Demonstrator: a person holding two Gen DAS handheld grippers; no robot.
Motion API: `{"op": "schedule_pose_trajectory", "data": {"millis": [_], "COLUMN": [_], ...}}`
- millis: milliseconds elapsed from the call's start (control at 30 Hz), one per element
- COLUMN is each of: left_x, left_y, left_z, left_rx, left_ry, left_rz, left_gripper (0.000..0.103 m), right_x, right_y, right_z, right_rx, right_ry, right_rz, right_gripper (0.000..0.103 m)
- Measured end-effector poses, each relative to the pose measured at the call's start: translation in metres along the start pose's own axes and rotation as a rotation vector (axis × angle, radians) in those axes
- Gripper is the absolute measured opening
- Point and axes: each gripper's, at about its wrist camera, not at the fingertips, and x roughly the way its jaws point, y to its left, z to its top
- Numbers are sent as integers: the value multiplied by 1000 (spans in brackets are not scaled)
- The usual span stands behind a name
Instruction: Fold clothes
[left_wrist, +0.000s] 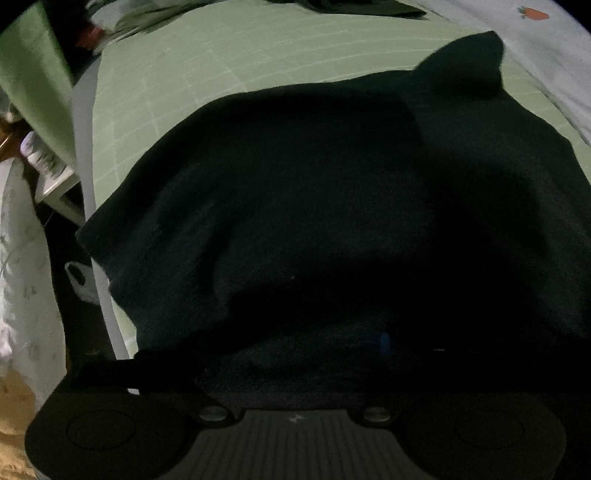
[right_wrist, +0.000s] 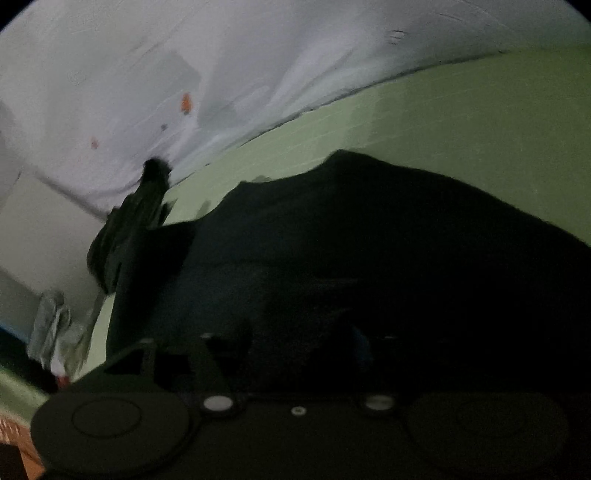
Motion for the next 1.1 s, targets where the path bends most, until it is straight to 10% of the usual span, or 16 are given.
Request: {"op": "schedule_pose_trajectory", "data": {"millis": [67, 133, 167, 433, 1100], "left_x": [2, 0, -1, -1, 1], "left_y": [1, 2, 2, 4, 9], "left_z": [1, -1, -2, -3, -6], "left_rx": [-16, -26, -30, -56, -63], "left_ry": [3, 4, 5, 6, -10], "left_rz": [4, 12, 17, 25, 18], "left_gripper": [103, 103, 103, 103, 103], "right_x": [3, 4, 5, -41, -111], "right_y": [3, 3, 1, 7, -55], "right_z": [0, 1, 2, 19, 55], "right_rx": [-43, -70, -75, -184, -101], "right_ry": [9, 21, 29, -136, -340], "right_rz": [10, 28, 40, 167, -24], "right_gripper": [55, 15, 10, 7, 7]}}
